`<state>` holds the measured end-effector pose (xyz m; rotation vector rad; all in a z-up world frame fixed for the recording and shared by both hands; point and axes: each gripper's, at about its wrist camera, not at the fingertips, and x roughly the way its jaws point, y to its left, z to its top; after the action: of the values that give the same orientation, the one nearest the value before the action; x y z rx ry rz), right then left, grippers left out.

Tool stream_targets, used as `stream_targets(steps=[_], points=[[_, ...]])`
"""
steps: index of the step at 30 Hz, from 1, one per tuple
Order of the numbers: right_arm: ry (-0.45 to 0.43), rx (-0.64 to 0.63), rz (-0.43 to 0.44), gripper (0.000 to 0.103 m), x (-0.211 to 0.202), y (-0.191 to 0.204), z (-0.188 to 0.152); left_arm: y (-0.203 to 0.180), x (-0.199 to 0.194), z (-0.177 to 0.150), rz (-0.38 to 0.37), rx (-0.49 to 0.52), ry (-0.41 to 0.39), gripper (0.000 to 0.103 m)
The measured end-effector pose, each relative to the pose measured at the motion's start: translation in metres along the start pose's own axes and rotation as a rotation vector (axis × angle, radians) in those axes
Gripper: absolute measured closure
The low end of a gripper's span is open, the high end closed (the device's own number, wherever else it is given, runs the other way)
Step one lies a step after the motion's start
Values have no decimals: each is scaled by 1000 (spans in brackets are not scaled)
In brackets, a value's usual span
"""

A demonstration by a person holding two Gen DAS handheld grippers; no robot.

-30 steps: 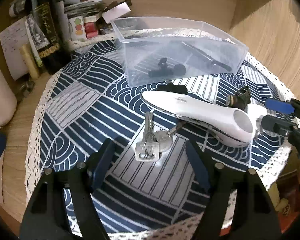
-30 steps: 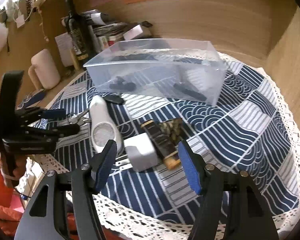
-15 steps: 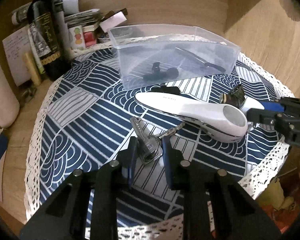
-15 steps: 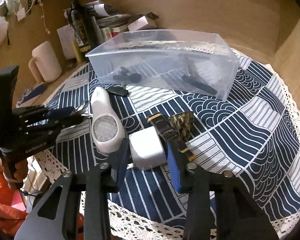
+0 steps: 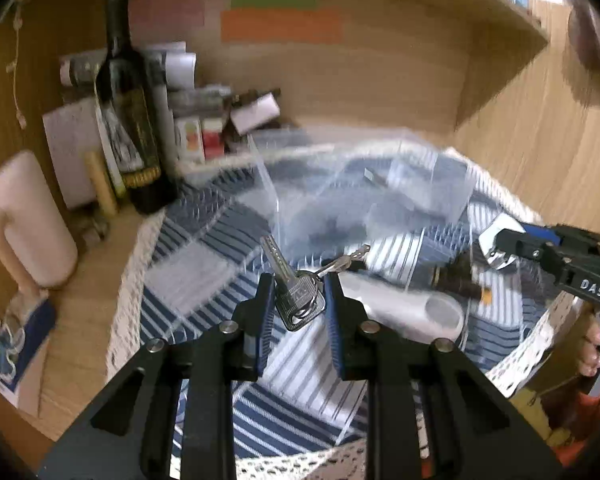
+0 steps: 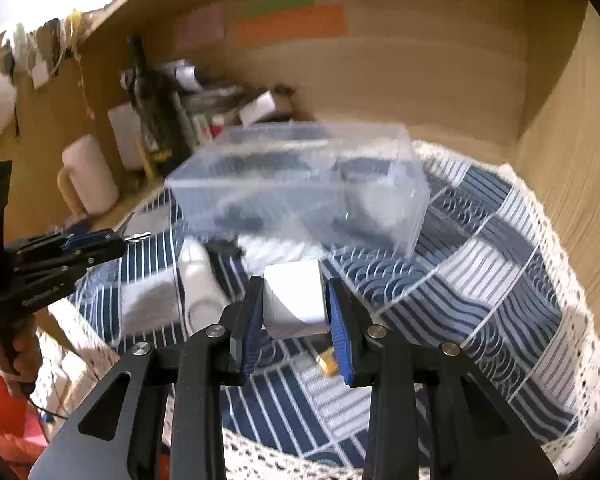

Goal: Organize rigid objects
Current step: 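Lower the keys into the clear box with the left tool while the right tool drops the cube in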

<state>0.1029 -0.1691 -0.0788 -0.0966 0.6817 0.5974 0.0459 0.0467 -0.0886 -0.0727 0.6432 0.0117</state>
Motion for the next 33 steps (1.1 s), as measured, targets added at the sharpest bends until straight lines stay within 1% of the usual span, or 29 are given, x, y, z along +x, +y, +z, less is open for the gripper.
stream_targets(steps=[3,7,10,16,19,21,26,29,31,33], points=[[-39,1,-10,75,-1,-1,15,-1,-6,16,11,10,-54,79],[-81,-15,-31,74,1,-2,34,-3,-8,38,-1,18,-94,79],[-101,-9,-8,74,4,-7,50,-7,-3,55,1,29,-109,79],[-135,-34,-22,74,15,-9,80,-9,20,85,-1,35,-99,79],[-134,-55,-26,74,26,-8,91,-9,38,95,3,40,-64,79],[-126,-66,-28,74,34,-7,97,-8,52,99,-12,33,-25,79],[-79,-86,-14,74,60,-6,110,-7,87,103,-20,37,62,79],[-23,-111,1,74,81,-6,111,-8,112,104,-35,31,124,79],[18,-124,11,74,94,-7,110,-9,123,103,-40,37,152,79],[61,-141,3,74,109,-6,107,-12,136,102,-37,48,175,79]])
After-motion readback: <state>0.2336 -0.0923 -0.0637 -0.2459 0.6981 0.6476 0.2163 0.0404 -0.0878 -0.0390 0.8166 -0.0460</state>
